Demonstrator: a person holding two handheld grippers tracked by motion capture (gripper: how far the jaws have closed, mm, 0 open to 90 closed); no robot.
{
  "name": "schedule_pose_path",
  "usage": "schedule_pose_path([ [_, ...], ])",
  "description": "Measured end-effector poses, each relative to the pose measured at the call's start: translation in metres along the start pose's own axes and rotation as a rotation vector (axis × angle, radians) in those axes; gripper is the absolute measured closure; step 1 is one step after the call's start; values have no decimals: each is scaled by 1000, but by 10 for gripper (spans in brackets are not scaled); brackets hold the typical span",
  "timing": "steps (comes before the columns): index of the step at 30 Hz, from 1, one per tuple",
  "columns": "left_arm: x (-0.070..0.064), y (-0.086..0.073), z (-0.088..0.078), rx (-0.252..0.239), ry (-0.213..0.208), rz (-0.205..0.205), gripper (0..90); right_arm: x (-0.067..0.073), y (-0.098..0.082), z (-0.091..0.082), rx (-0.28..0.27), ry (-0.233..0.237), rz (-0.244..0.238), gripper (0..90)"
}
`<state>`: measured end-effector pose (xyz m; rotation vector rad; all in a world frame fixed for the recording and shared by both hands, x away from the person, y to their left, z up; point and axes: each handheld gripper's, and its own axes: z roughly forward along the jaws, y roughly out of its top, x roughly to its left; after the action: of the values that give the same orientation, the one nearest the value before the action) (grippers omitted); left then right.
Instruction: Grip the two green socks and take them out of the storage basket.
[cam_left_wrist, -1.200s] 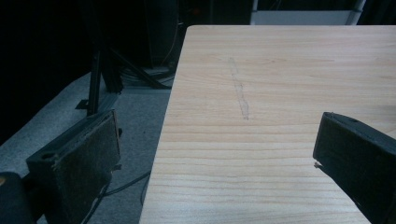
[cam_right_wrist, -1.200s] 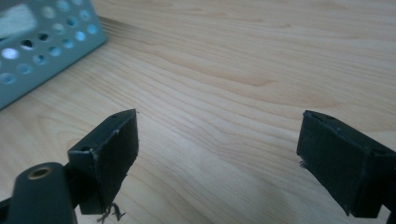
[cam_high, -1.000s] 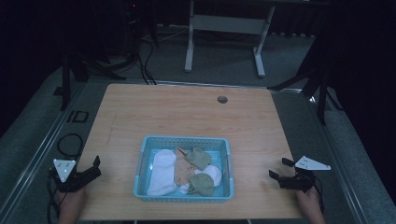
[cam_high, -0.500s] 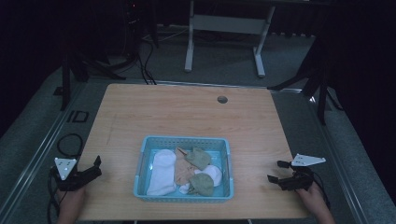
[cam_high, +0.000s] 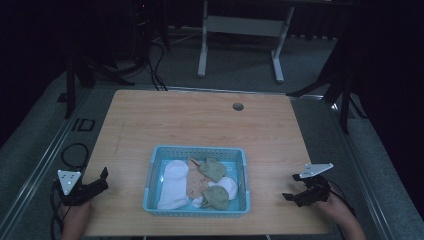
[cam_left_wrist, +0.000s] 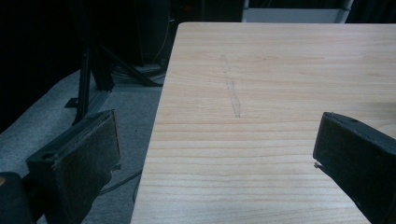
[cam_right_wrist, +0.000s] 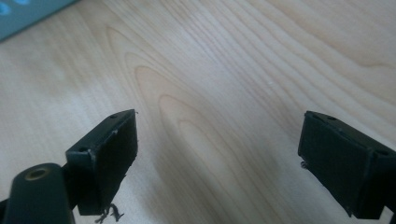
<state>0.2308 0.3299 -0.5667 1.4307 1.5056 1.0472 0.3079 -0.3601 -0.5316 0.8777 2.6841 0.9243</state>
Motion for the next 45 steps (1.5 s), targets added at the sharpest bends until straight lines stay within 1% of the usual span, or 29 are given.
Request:
schedule_pose_path([
  [2,0,0,0,-2,0,1,4,3,4,-1,18,24,-13,118],
  [6,0,0,0,-2,0,3,4,6,11,-2,30,34,-42,118],
  [11,0,0,0,-1,0,9,3,8,21,-5,45,54,-49,118],
  [13,-1,0,-1,0,-1,11,3,10,25,-6,54,53,-62,118],
  [16,0,0,0,0,-2,8,4,14,33,-8,60,63,-85,119],
  [17,0,0,0,0,-2,10,4,16,36,-10,69,58,-105,119],
  [19,0,0,-1,-1,-2,11,4,19,41,-12,72,57,-120,120],
  [24,-1,0,-1,0,-3,13,3,26,56,-18,82,61,-131,129],
  [27,-1,0,-1,0,-4,13,4,30,66,-22,75,71,-139,129],
  [29,-1,0,-1,-1,-4,14,3,33,73,-23,73,88,-141,129],
  [36,-1,0,0,-3,-7,18,4,44,93,-27,70,100,-177,132],
  [43,-1,0,-1,-3,-7,18,4,53,112,-32,32,106,-198,132],
  [45,-1,0,0,-3,-6,18,4,56,117,-32,24,114,-201,132],
])
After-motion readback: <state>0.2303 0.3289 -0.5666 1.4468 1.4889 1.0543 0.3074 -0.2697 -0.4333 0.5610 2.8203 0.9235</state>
